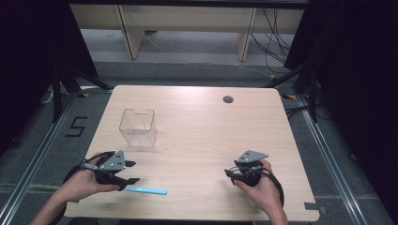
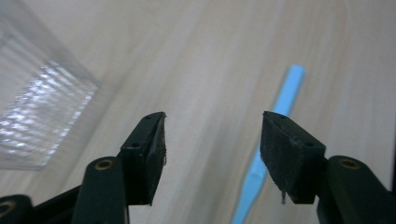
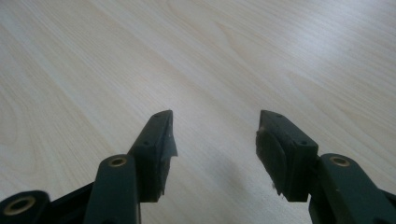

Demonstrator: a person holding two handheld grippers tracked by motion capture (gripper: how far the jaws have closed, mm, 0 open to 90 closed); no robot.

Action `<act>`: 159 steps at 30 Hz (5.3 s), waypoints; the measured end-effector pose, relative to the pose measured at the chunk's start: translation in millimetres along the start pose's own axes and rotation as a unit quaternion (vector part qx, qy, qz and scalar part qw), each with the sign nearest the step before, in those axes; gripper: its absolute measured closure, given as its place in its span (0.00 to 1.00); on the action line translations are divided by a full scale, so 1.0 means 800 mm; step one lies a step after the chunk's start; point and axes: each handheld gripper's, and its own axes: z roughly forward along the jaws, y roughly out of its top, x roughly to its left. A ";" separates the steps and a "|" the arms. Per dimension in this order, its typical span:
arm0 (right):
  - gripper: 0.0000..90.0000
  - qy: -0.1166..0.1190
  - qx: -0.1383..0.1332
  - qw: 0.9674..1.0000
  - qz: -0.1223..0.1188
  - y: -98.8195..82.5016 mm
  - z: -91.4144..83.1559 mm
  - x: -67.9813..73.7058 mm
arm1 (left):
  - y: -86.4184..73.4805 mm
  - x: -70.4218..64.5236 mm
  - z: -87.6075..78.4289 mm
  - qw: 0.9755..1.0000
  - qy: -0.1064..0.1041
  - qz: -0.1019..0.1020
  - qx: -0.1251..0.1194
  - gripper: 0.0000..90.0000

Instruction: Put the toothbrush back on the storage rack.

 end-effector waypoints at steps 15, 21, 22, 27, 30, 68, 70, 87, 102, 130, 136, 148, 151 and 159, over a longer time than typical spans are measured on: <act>0.50 0.011 0.001 1.000 -0.009 0.002 0.006 0.007 | 0.030 -0.010 0.040 0.971 -0.108 0.131 0.168 0.61; 0.50 0.015 0.002 1.000 -0.008 0.002 0.006 0.010 | 0.037 -0.013 0.049 0.961 -0.111 0.155 0.200 0.67; 0.50 0.015 0.001 1.000 -0.012 0.003 0.006 0.009 | 0.038 -0.013 0.050 0.960 -0.115 0.157 0.203 0.68; 0.50 0.016 -0.001 1.000 -0.012 0.003 0.006 0.008 | 0.038 -0.018 0.056 0.958 -0.127 0.153 0.206 0.69; 0.50 0.016 -0.006 1.000 -0.020 0.003 0.006 0.007 | 0.037 -0.018 0.059 0.958 -0.127 0.155 0.206 0.71; 0.49 0.021 -0.001 1.000 -0.008 0.003 0.006 0.011 | 0.046 -0.017 0.071 0.940 -0.133 0.190 0.251 0.85; 0.49 0.021 -0.002 1.000 -0.008 0.003 0.006 0.011 | 0.045 -0.017 0.071 0.940 -0.136 0.188 0.252 0.86; 0.51 0.059 0.011 0.996 -0.061 0.018 0.023 0.041 | 0.049 -0.015 0.062 0.948 -0.127 0.173 0.235 0.87; 0.52 0.129 0.013 0.982 -0.136 0.049 0.046 0.094 | 0.085 -0.022 0.062 0.942 -0.126 0.210 0.229 0.87; 0.64 0.179 0.045 0.963 -0.197 0.072 0.058 0.147 | 0.151 -0.040 0.082 0.939 -0.124 0.249 0.202 0.87; 0.72 0.179 0.045 0.964 -0.192 0.072 0.061 0.145 | 0.155 -0.042 0.081 0.938 -0.124 0.251 0.203 0.87; 0.86 0.189 0.034 0.963 -0.189 0.072 0.062 0.146 | 0.163 -0.044 0.081 0.937 -0.117 0.262 0.200 0.87; 0.87 0.187 0.034 0.966 -0.178 0.072 0.059 0.146 | 0.163 -0.043 0.081 0.937 -0.120 0.263 0.197 0.87; 0.88 0.181 0.016 0.967 -0.180 0.069 0.056 0.139 | 0.161 -0.043 0.071 0.953 -0.092 0.246 0.149 0.77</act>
